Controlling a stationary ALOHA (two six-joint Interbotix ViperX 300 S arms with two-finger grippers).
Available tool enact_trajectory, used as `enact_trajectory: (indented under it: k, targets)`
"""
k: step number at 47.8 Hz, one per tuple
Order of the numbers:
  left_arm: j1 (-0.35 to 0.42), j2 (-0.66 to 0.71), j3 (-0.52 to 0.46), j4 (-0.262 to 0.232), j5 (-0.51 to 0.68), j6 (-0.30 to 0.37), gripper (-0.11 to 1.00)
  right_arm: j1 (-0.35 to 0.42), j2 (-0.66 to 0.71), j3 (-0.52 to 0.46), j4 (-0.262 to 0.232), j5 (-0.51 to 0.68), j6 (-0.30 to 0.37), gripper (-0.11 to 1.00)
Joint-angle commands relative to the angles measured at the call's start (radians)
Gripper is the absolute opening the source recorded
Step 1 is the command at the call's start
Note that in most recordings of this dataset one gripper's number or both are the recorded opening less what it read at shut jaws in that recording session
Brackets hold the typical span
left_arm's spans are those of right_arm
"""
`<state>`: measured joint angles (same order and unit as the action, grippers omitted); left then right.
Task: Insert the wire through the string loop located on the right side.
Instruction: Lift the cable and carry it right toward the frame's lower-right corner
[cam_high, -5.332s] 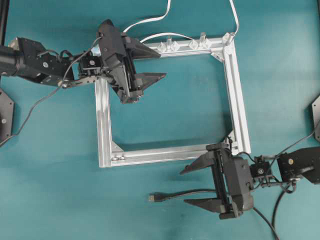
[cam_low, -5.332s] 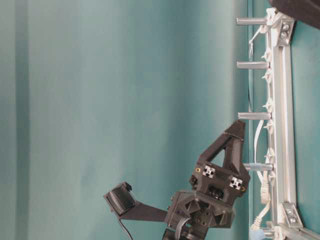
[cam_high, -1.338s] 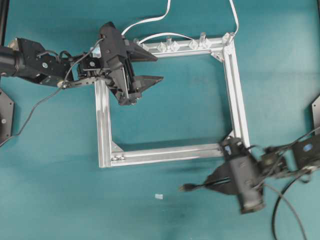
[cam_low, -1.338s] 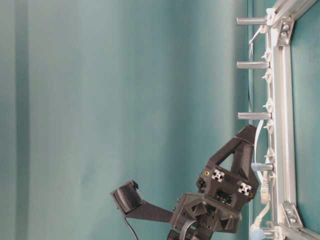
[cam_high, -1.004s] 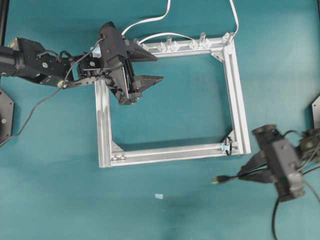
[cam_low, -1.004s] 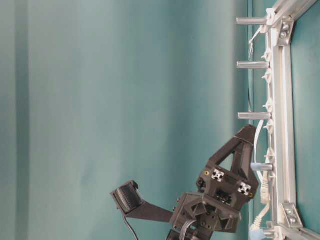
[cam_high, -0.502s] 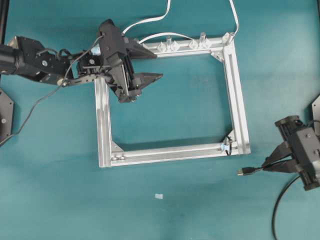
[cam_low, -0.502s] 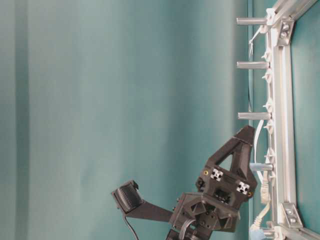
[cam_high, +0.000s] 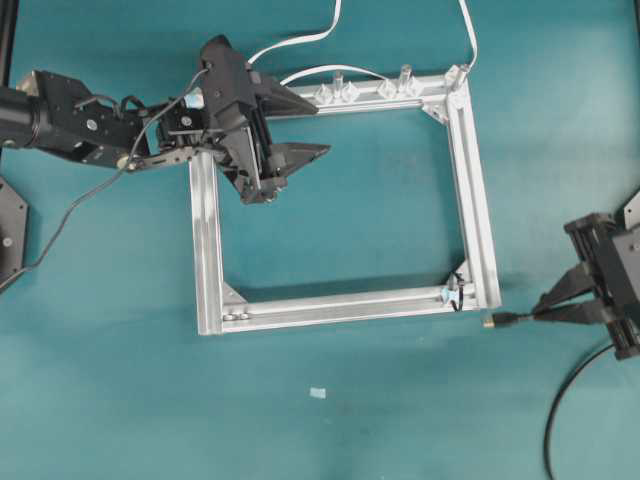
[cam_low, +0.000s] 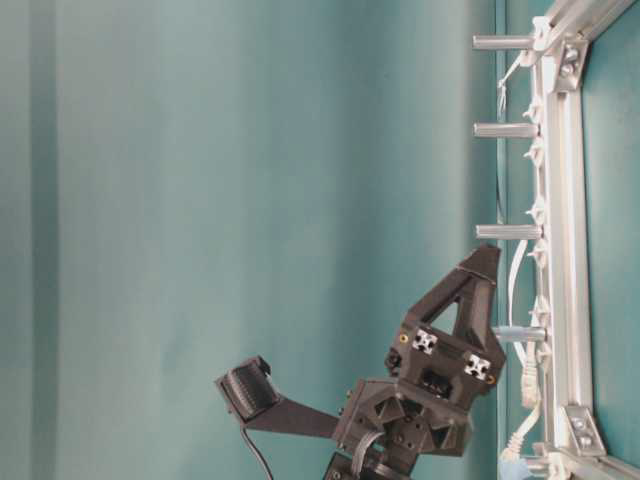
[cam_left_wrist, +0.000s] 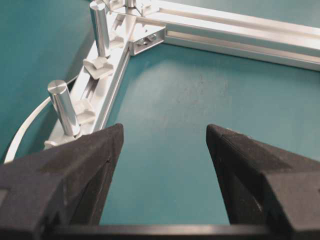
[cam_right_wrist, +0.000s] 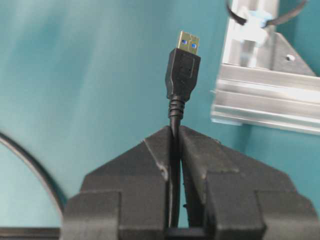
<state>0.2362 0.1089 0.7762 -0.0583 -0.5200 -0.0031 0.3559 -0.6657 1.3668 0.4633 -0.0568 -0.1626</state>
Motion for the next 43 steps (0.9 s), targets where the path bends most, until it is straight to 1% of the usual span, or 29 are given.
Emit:
enact_trajectory:
  k: [1,8,14,19,43]
  targets:
    - [0.002,-0.023,-0.020,0.002,-0.005,-0.003,0.72,-0.048,0.000,-0.005,-0.018,-0.008,0.000,0.07]
    - [0.000,-0.023,-0.021,0.002,-0.005,-0.003,0.72,-0.126,0.000,-0.003,-0.046,-0.008,0.000,0.07]
    - [0.000,-0.021,-0.021,0.002,-0.005,-0.003,0.72,-0.158,0.000,-0.003,-0.078,-0.008,-0.002,0.07]
    - [0.000,-0.018,-0.021,0.002,-0.005,-0.003,0.72,-0.160,0.000,-0.005,-0.092,-0.005,-0.002,0.07]
    - [0.000,-0.012,-0.031,0.002,-0.005,-0.003,0.72,-0.158,-0.032,-0.008,-0.092,-0.003,-0.002,0.07]
